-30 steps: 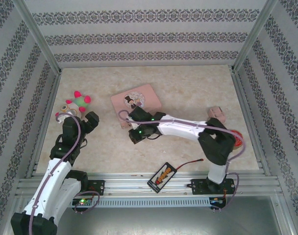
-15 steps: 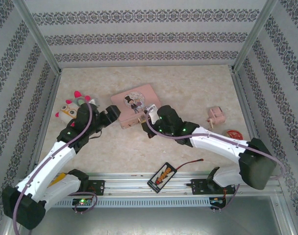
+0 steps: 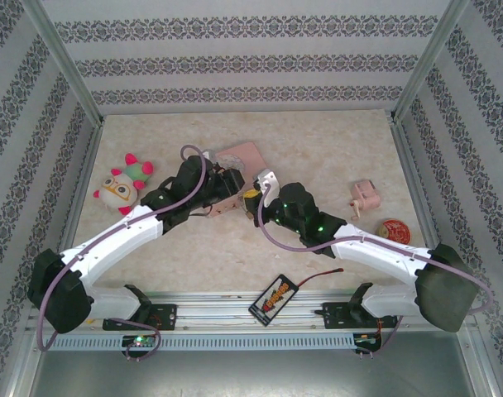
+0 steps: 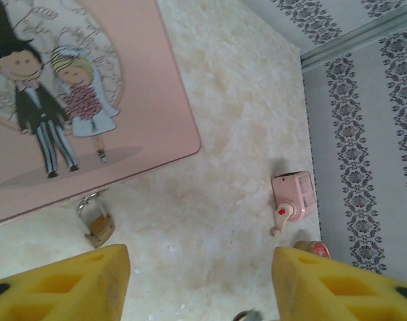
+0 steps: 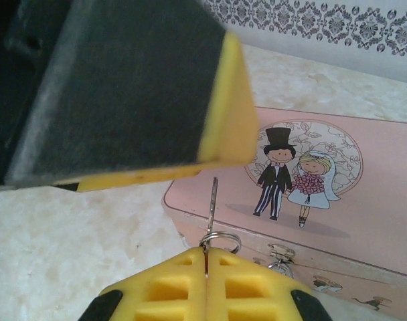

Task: Unlock the padlock with the key

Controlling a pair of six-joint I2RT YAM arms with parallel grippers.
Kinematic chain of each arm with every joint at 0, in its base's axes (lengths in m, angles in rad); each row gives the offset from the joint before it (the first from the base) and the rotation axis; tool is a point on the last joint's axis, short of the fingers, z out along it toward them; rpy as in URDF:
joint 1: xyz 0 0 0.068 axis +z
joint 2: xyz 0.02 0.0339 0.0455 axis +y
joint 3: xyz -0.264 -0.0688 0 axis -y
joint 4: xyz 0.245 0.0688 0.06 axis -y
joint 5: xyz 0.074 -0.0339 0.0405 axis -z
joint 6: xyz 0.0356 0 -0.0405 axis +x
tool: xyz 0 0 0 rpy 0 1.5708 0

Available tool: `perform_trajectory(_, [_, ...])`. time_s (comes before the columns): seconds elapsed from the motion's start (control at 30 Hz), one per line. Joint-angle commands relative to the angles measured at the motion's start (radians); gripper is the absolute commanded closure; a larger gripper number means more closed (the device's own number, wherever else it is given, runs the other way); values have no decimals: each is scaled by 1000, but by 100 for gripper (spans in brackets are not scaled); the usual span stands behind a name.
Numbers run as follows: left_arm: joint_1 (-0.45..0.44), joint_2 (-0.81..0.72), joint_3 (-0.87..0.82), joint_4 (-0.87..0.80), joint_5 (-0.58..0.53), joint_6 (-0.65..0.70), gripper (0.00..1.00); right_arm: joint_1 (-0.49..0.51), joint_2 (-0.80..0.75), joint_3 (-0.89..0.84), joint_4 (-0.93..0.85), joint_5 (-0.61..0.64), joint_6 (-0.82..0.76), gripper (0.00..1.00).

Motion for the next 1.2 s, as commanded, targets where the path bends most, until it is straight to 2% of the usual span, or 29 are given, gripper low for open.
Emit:
perform_trajectory(0.0, [-24,22,45,13,-21,12,47,2,-13,-10,48,43,-21,100])
perform_trajectory(0.4, [-40,68,50,23,-18,-1,68,13,2,-9,54,62,-23,100])
perform_trajectory(0.53, [-42,83,51,38,-7,-4,77,21,10,-6,53,70,-23,100])
perform_trajectory(0.7, [-43,95,46,67,7,-16,99,30,29,3,50,90,-20,100])
perform_trajectory(1.0, [-43,73,-11,106,-17,-26,100,38,38,13,37,109,8,100])
perform_trajectory(1.03, [-43,67,-18,110,-23,-19,100,38,32,13,29,110,12,98])
perform_trajectory(1.17, [-43,49,-47,142,-30,26,100,36,3,14,-9,110,35,69])
